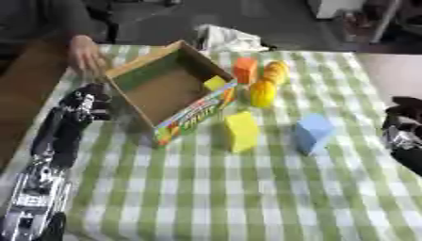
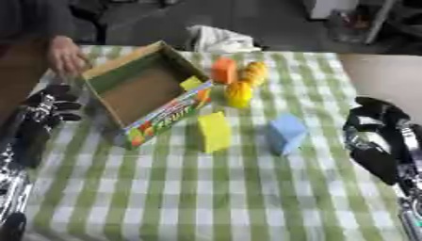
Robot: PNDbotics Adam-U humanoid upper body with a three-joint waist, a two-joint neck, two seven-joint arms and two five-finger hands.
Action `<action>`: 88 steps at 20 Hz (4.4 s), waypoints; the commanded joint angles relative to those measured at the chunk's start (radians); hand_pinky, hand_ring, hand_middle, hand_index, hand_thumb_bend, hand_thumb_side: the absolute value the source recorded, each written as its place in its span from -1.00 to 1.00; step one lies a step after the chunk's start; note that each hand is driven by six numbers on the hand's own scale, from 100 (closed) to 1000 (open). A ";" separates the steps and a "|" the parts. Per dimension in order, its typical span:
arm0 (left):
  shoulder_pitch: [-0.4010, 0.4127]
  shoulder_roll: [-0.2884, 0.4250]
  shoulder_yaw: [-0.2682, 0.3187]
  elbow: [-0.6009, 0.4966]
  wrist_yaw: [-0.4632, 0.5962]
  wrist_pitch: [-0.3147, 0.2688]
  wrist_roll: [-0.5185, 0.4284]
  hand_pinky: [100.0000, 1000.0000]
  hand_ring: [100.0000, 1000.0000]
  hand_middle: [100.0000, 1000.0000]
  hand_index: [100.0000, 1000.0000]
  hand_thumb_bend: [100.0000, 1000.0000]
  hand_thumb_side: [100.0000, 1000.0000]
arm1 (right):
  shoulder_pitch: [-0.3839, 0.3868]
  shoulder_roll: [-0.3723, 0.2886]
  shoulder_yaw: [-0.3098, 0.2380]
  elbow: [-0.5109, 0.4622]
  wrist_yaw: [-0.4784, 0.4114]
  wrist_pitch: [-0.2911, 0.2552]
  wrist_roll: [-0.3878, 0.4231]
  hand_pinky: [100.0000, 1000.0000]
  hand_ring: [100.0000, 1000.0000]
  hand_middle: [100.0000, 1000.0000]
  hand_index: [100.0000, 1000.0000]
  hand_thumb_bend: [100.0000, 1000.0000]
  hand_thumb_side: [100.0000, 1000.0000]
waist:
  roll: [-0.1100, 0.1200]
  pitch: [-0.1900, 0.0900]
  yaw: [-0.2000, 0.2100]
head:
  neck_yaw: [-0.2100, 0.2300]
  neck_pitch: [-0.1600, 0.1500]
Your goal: Pick up objects on the table and place them in the box.
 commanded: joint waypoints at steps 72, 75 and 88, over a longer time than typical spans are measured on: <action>0.014 0.016 -0.020 -0.005 -0.003 -0.006 -0.025 0.22 0.30 0.18 0.51 -0.86 0.33 | -0.560 -0.249 0.316 0.503 0.538 -0.431 0.694 0.93 1.00 0.90 1.00 -0.21 -0.72 | -0.005 -0.033 0.029 | -0.018 0.005; 0.014 0.015 -0.020 -0.005 -0.003 -0.006 -0.025 0.22 0.30 0.18 0.51 -0.86 0.33 | -0.569 -0.238 0.317 0.504 0.541 -0.436 0.687 0.93 1.00 0.90 1.00 -0.21 -0.72 | -0.004 -0.034 0.031 | -0.019 0.005; 0.011 0.012 -0.022 -0.006 -0.002 -0.006 -0.027 0.22 0.30 0.18 0.51 -0.86 0.33 | -0.606 -0.196 0.321 0.535 0.569 -0.445 0.689 0.93 1.00 0.90 1.00 -0.24 -0.72 | -0.004 -0.034 0.060 | -0.024 0.005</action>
